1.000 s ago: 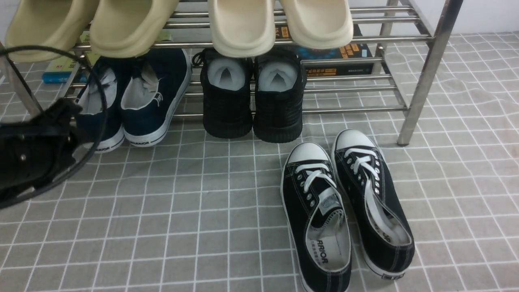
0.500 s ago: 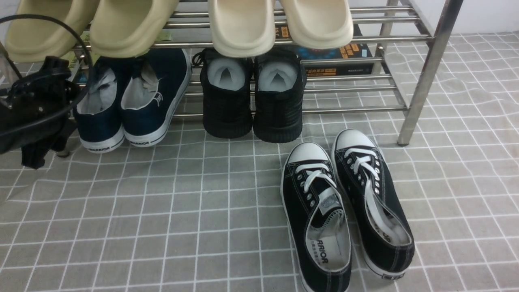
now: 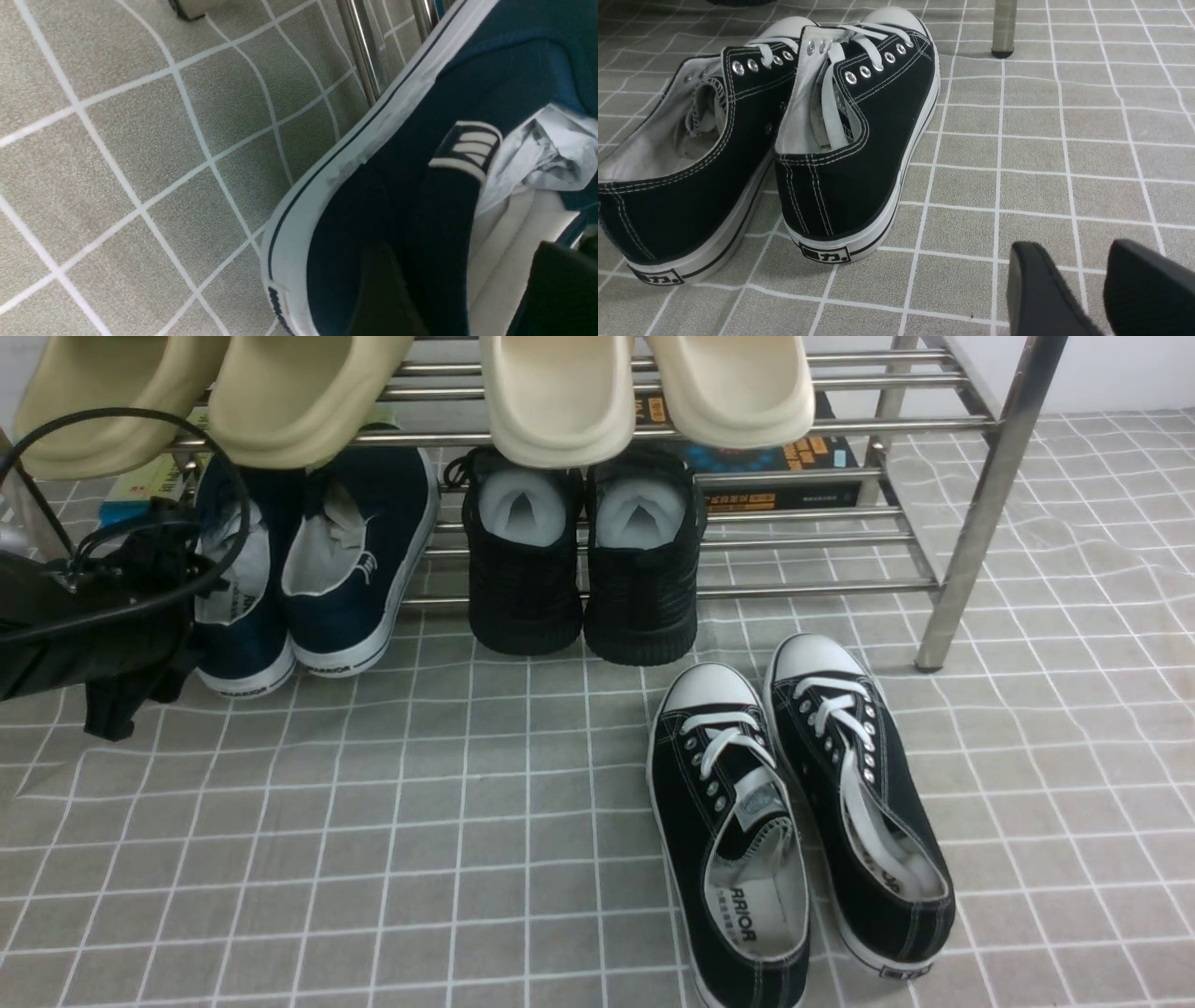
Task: Take the shoes off the shelf with your hand from the grey coffee tablecloth.
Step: 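Grasp the leftmost shoe on the bottom shelf of the shoe rack with the left gripper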
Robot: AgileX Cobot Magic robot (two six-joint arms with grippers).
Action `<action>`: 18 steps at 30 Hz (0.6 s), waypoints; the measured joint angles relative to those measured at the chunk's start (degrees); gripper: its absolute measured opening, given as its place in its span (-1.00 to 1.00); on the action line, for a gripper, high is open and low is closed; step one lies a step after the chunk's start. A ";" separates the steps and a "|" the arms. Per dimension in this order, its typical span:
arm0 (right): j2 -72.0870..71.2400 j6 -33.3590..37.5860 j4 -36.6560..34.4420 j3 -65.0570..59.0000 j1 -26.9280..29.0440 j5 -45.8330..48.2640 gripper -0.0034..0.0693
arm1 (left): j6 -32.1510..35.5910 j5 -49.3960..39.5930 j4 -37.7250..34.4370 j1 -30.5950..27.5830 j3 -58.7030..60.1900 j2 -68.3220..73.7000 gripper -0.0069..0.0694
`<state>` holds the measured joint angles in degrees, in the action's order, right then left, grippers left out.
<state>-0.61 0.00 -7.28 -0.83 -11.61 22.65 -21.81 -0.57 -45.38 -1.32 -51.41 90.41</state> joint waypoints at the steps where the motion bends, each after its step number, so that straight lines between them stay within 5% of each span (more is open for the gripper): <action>1: 0.00 0.00 0.00 0.00 0.00 0.00 -0.25 | 0.00 -0.11 0.00 0.00 0.00 0.00 0.26; 8: 0.00 0.00 0.00 0.00 0.00 0.00 -0.25 | 0.11 -2.14 0.26 -0.29 -0.05 0.00 0.00; 18: 0.00 0.00 0.00 0.00 0.00 0.00 -0.25 | 0.05 -2.37 0.26 -0.28 -0.05 0.00 -0.06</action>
<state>-0.61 0.00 -7.28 -0.83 -11.61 22.65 -21.75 -2.94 -45.13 -1.61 -51.46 90.41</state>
